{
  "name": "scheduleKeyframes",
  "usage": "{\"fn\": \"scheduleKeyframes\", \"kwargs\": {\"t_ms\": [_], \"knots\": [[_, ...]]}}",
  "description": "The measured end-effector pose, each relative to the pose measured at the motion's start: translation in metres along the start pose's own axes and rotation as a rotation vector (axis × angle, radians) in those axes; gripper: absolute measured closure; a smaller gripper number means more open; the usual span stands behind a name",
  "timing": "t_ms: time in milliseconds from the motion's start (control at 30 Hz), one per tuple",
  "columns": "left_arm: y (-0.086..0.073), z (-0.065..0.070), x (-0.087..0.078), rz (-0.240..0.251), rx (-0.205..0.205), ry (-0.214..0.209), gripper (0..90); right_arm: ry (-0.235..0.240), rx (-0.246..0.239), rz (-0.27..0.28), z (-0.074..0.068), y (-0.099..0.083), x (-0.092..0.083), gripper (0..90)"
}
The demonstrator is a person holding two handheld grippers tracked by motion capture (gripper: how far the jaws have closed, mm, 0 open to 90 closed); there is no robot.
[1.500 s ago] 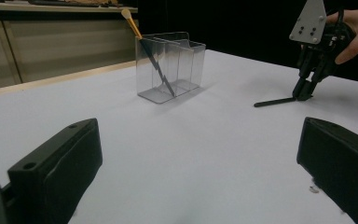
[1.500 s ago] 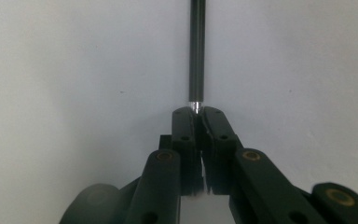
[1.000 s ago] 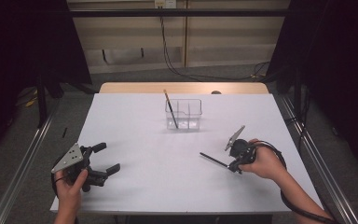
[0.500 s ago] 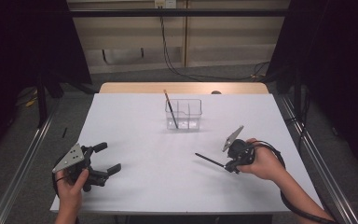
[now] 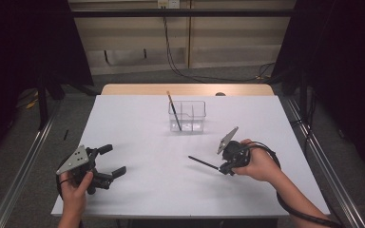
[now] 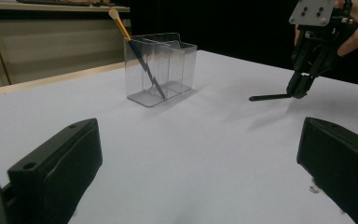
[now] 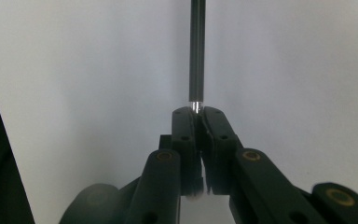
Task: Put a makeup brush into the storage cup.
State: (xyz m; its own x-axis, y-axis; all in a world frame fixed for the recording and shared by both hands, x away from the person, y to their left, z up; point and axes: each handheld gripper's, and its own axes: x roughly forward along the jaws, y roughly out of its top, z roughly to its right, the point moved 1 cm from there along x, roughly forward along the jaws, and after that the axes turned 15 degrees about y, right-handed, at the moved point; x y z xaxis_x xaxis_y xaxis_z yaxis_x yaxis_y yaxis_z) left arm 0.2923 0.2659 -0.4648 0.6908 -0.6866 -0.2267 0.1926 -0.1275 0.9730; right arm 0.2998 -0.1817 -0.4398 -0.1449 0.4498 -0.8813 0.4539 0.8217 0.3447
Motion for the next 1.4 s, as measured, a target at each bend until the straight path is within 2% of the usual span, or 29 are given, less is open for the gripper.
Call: {"fn": "scheduleKeyframes", "kwargs": {"t_ms": [300, 433, 533, 633, 1200, 1400], "knots": [[0.002, 0.001, 0.000, 0.006, -0.004, -0.007, 0.1, 0.018, -0.048, 0.017, -0.006, 0.015, 0.003, 84.5], [0.003, 0.003, 0.001, 0.008, -0.011, -0.015, 0.1, 0.024, -0.062, 0.007, -0.009, 0.022, 0.006, 84.5], [0.004, 0.004, 0.003, 0.003, -0.001, -0.028, 0.1, 0.036, -0.082, 0.002, -0.010, 0.027, 0.008, 84.5], [0.006, 0.006, 0.005, -0.002, 0.003, -0.036, 0.1, 0.049, -0.081, 0.007, -0.011, 0.030, 0.010, 84.5], [0.016, 0.020, 0.017, -0.012, 0.010, -0.098, 0.1, 0.072, -0.137, -0.006, -0.015, 0.041, 0.016, 84.4], [0.022, 0.028, 0.027, -0.028, 0.024, -0.139, 0.1, 0.075, -0.148, -0.013, -0.018, 0.044, 0.017, 84.4]]}}
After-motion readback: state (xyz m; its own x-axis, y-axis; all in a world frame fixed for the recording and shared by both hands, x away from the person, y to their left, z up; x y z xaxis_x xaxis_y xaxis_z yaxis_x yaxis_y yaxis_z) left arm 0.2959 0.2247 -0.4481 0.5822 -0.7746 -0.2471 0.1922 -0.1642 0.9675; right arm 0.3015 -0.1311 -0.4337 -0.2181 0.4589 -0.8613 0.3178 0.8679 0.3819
